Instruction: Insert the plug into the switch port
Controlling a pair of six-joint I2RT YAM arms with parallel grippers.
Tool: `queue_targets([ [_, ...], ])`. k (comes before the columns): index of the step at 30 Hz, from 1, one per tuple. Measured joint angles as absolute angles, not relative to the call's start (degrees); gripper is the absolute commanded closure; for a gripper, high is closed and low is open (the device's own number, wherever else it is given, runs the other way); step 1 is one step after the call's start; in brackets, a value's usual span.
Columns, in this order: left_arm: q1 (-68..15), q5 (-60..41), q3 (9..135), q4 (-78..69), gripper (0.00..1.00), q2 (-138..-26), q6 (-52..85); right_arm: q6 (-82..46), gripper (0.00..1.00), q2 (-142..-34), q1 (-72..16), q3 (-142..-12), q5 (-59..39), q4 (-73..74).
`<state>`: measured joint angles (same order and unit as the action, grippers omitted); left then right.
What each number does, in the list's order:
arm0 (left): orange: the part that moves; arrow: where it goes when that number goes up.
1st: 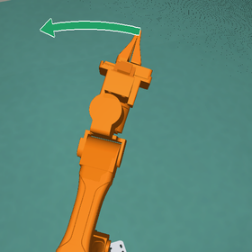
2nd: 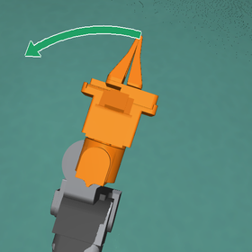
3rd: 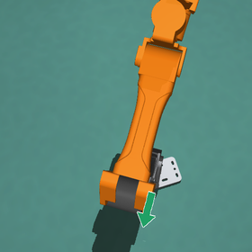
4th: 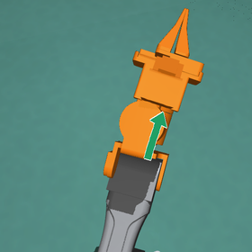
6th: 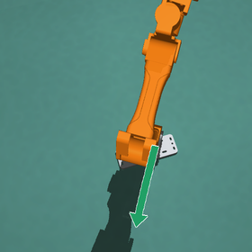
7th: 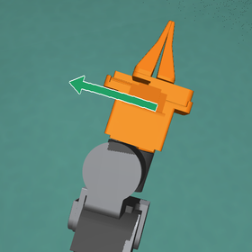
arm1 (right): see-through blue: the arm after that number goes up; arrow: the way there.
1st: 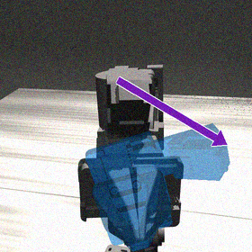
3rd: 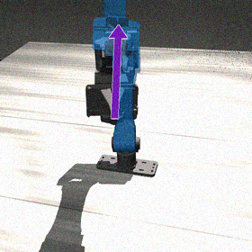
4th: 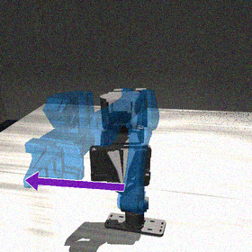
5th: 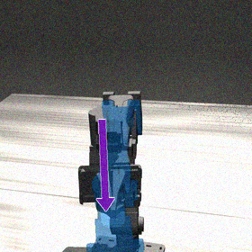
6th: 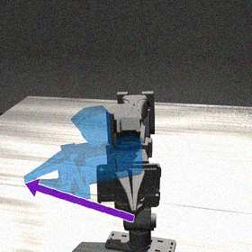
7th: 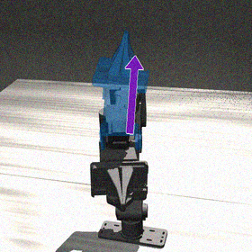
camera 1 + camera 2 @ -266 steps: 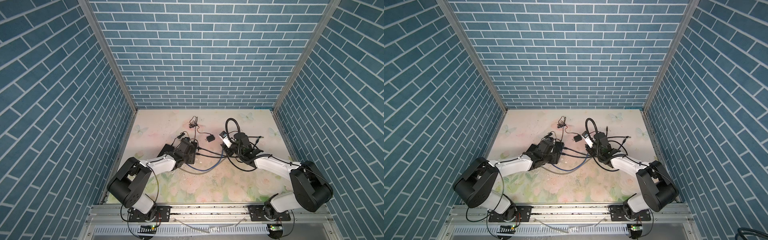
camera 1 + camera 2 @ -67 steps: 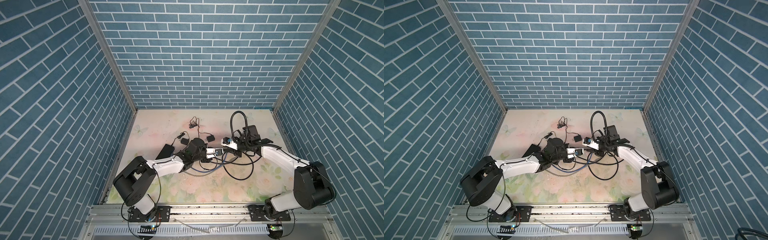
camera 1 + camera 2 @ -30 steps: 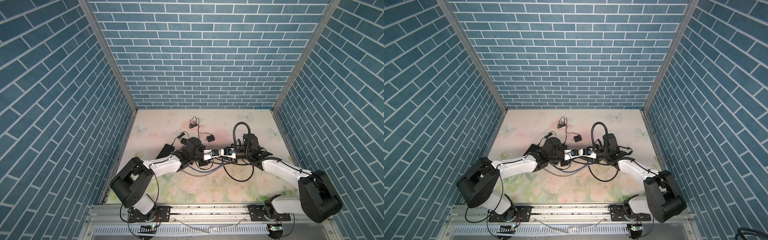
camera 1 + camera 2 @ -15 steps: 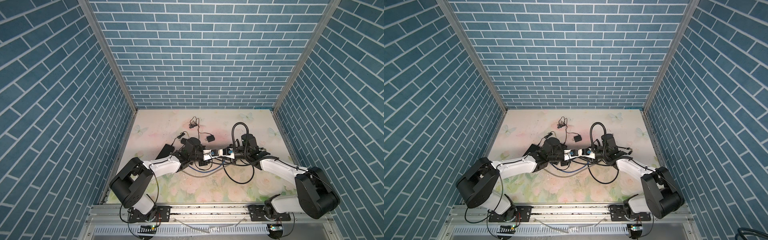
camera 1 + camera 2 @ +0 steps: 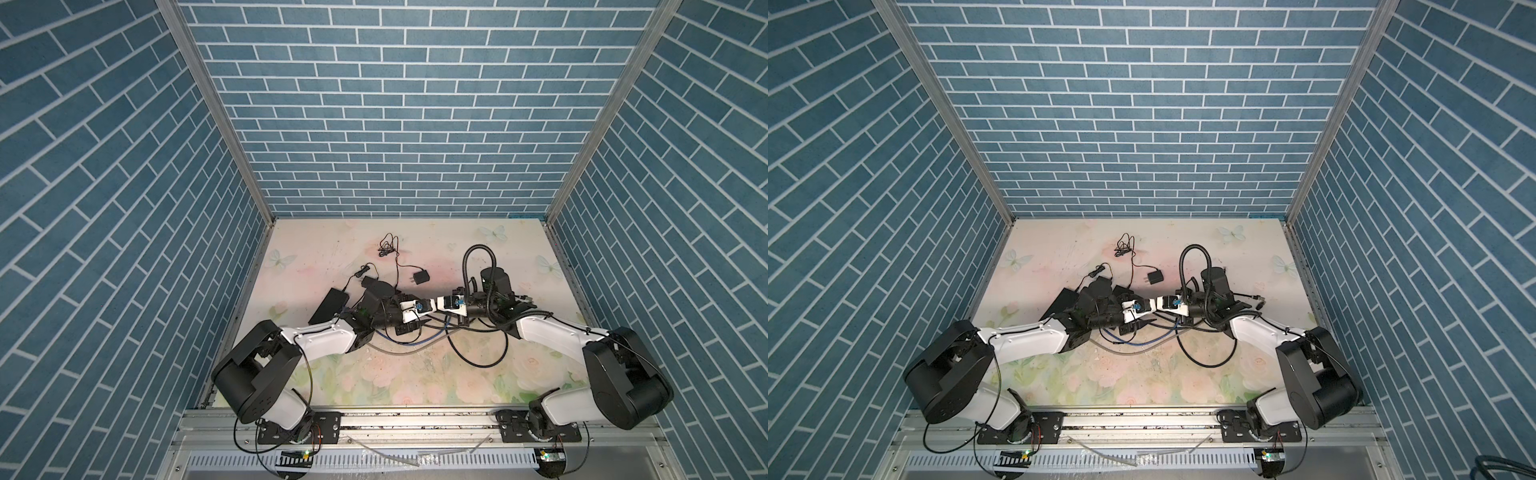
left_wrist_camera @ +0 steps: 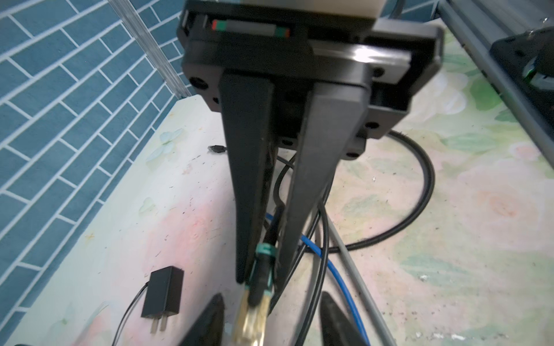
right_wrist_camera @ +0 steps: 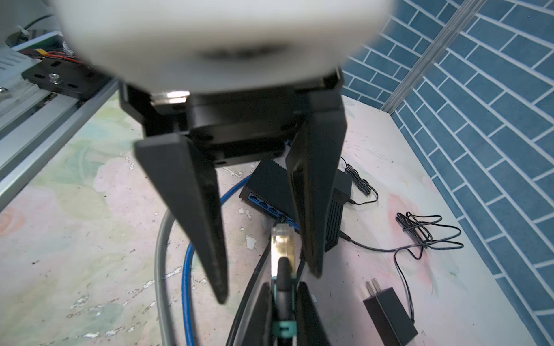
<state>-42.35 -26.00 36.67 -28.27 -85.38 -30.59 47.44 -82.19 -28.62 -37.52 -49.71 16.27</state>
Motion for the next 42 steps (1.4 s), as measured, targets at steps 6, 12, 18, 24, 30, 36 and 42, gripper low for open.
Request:
queue_targets([
  [6,-41.3,-17.3,36.2,-22.6,0.0,-78.7,-17.3,44.0,1.0,-84.4,-28.7,-37.8,-45.7,16.5],
  [12,-36.4,-10.3,41.0,-10.6,0.0,-76.1,-2.0,39.8,1.0,-86.8,-31.0,-40.8,-39.7,14.0],
  [18,-32.4,-6.9,37.8,-5.9,0.0,-76.1,7.6,36.2,1.0,-87.7,-33.9,-43.0,-35.9,12.7],
  [24,-31.3,-4.7,37.2,-1.9,0.0,-77.7,12.5,33.8,1.0,-90.4,-36.1,-43.5,-34.7,11.9],
  [30,-29.8,-4.6,39.9,1.5,0.05,-84.3,15.6,32.8,1.0,-92.4,-38.4,-44.9,-33.5,10.4],
  [36,-29.3,-5.5,42.7,2.4,0.09,-87.2,17.7,31.6,1.0,-93.4,-40.2,-46.5,-32.8,8.8],
  [42,-27.6,-8.0,39.1,-5.0,0.19,-87.2,22.5,29.0,1.0,-97.3,-42.8,-48.4,-31.4,8.1],
])
